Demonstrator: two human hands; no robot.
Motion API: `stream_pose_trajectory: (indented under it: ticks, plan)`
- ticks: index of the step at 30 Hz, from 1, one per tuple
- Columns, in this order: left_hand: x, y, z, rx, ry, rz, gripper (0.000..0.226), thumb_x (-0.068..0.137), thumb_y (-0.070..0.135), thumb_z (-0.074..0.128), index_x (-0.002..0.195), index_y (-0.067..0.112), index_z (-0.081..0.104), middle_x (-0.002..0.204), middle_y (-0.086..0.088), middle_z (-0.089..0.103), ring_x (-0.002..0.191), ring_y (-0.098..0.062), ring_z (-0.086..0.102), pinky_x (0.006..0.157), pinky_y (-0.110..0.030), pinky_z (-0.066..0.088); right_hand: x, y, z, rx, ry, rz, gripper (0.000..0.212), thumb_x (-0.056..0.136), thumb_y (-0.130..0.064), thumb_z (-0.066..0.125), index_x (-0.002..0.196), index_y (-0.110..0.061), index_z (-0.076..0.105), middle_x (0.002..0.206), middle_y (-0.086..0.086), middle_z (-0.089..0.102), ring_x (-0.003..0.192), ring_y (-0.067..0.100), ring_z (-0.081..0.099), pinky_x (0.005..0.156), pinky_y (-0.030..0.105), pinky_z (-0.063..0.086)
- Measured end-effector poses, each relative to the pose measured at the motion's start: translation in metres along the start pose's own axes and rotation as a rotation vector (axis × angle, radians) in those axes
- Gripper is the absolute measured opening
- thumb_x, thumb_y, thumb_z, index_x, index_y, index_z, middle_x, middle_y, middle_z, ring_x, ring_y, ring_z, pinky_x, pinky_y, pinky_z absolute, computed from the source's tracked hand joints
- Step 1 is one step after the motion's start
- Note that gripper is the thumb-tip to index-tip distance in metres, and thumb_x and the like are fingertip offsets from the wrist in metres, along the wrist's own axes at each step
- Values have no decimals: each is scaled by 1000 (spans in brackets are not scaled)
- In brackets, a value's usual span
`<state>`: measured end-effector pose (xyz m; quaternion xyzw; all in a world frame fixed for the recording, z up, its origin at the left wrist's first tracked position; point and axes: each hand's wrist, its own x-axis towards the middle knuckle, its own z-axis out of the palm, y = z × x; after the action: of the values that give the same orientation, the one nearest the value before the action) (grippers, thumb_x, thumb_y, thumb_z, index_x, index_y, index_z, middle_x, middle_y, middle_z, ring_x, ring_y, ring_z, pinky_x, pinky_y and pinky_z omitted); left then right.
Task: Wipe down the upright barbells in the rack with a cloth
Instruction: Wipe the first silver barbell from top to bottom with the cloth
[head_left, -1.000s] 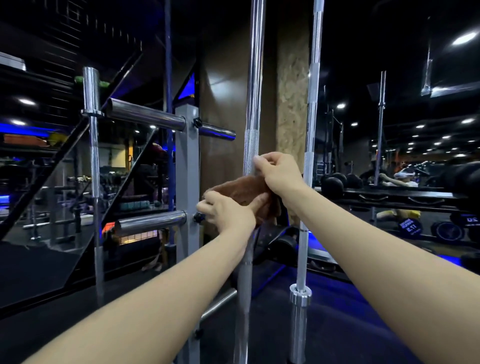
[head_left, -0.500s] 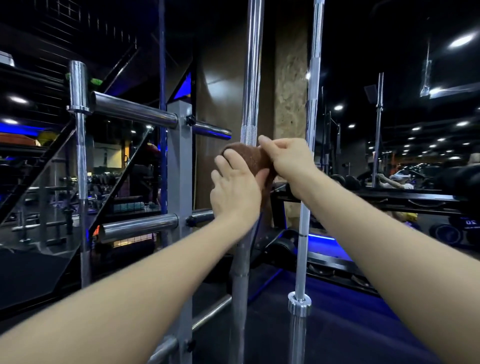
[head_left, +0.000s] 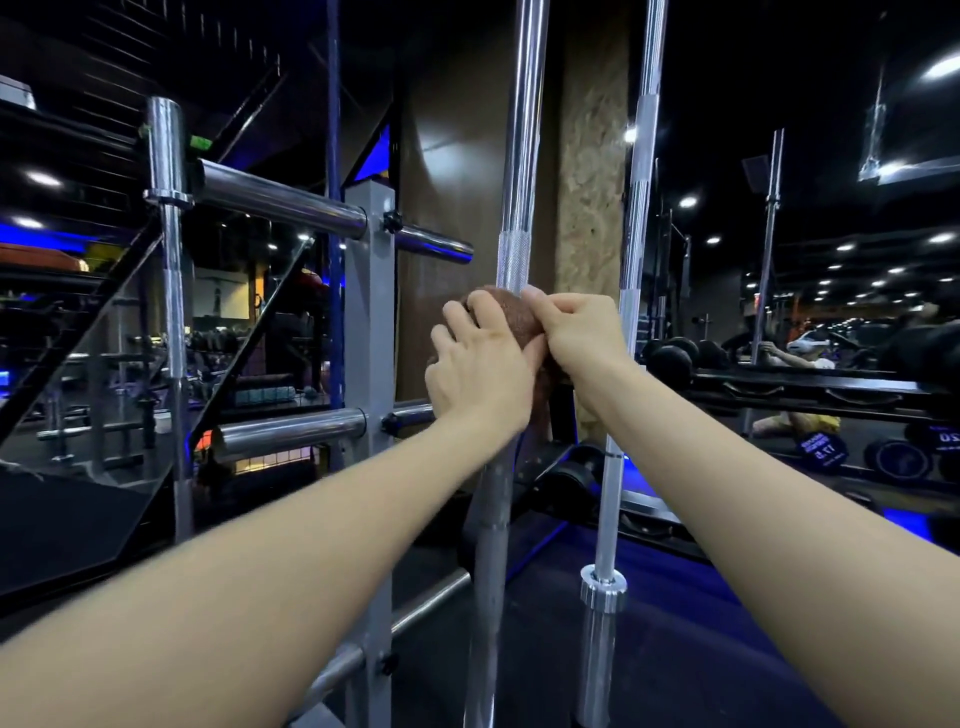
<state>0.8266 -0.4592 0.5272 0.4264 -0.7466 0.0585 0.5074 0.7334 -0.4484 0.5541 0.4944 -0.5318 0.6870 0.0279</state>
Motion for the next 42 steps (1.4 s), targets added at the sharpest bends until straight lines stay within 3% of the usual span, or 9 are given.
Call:
stream_pose_trajectory:
  ticks: [4,8,11,15,21,26,35,38,42]
  plan:
    - [-26,-20,14,85,-23,57,66,92,58,38,131,7,27,124,-13,37,110,-32,48,66,-36,33,-6,17,2,-25,-15,-23,57,88,-39,64,46,-12,35,46,-5,26,50,12,26,48,25,23]
    - [-65,-38,20,158,-102,70,64,91,59,41,126,6,35,119,-13,44,102,-32,56,60,-36,34,-23,29,6,76,-72,43,70,71,-58,64,69,12,53,60,8,46,56,18,49,61,37,41]
    - [-65,-39,14,195,-186,37,65,90,62,39,127,9,32,122,-10,43,108,-29,54,64,-36,33,-33,26,6,119,-82,109,53,83,-42,69,69,9,61,67,12,58,54,18,60,61,33,45]
    - [-47,-37,8,148,-187,70,65,88,65,40,123,11,34,120,-8,41,111,-27,49,68,-35,33,-34,14,3,244,-96,190,32,90,-28,65,72,-2,63,70,15,55,50,17,49,45,20,42]
    - [-57,-41,23,169,-100,83,66,88,65,39,124,10,33,117,-9,42,103,-27,55,59,-34,34,-36,30,10,276,-81,198,35,89,-36,64,73,-7,55,73,11,41,57,18,42,48,22,32]
    - [-55,-42,18,186,-155,104,68,89,63,40,128,9,28,120,-10,41,104,-28,56,62,-35,33,-39,22,10,189,-27,243,55,89,-38,65,49,-14,35,61,7,40,34,9,37,38,14,30]
    - [-58,-33,15,107,-214,4,67,88,59,48,129,10,27,126,-10,36,114,-30,47,76,-40,44,-45,7,9,175,6,358,44,83,-43,70,55,-12,55,64,8,57,51,20,49,61,33,44]
    - [-65,-23,23,49,-191,-122,73,90,56,47,140,12,16,135,-11,29,123,-32,37,86,-44,44,-43,10,5,202,-64,362,39,86,-40,67,61,-12,57,62,5,53,43,12,42,49,21,39]
    - [-78,-11,37,-27,-30,-231,71,92,56,42,144,15,17,135,-12,31,119,-34,38,81,-45,45,-36,21,3,290,-151,284,42,88,-32,67,56,-12,50,57,5,45,40,12,38,39,18,33]
